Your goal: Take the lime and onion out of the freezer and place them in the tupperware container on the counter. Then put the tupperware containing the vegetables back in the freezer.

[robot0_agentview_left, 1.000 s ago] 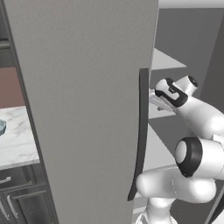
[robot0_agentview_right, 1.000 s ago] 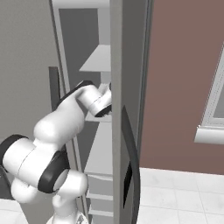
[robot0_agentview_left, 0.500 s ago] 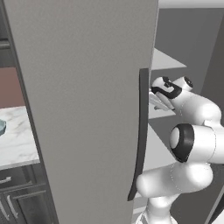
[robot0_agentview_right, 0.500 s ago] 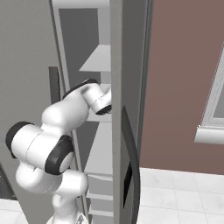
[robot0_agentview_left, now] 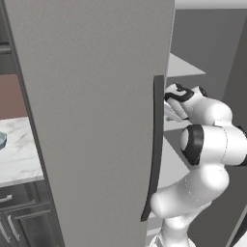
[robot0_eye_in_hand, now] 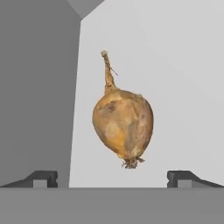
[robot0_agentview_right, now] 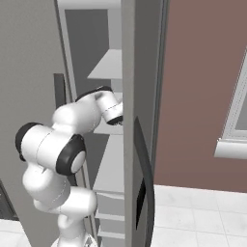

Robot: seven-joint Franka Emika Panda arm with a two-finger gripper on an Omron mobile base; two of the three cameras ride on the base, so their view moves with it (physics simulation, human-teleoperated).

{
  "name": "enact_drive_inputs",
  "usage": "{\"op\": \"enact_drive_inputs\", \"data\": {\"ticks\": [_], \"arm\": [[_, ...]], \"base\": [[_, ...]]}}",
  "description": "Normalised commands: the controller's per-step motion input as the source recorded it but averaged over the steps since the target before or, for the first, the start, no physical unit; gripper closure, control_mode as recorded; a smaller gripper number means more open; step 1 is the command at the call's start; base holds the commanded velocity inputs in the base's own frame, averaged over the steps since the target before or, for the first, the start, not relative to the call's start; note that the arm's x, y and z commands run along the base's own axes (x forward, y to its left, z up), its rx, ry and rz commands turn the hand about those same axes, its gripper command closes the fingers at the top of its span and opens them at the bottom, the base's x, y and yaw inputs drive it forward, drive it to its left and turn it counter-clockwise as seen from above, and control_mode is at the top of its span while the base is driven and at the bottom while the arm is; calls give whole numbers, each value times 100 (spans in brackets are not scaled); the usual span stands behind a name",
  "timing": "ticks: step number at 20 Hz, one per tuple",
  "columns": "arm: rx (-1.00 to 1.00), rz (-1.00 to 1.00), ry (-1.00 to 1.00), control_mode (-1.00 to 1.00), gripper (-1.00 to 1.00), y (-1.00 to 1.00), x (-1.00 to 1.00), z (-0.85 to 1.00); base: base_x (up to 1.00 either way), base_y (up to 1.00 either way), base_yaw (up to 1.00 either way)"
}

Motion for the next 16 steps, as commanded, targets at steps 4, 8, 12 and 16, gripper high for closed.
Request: {"op": "enact_drive_inputs", "data": {"ticks": [4,8,12,16], "arm": [[2,0,0,-100,-100,0,30,-18],[2,0,0,-100,-100,0,31,-18],[2,0,0,-100,-100,0,31,-18],[2,0,0,-100,-100,0,31,-17]], "base": [[0,0,0],[0,0,0],[0,0,0],[0,0,0]]}}
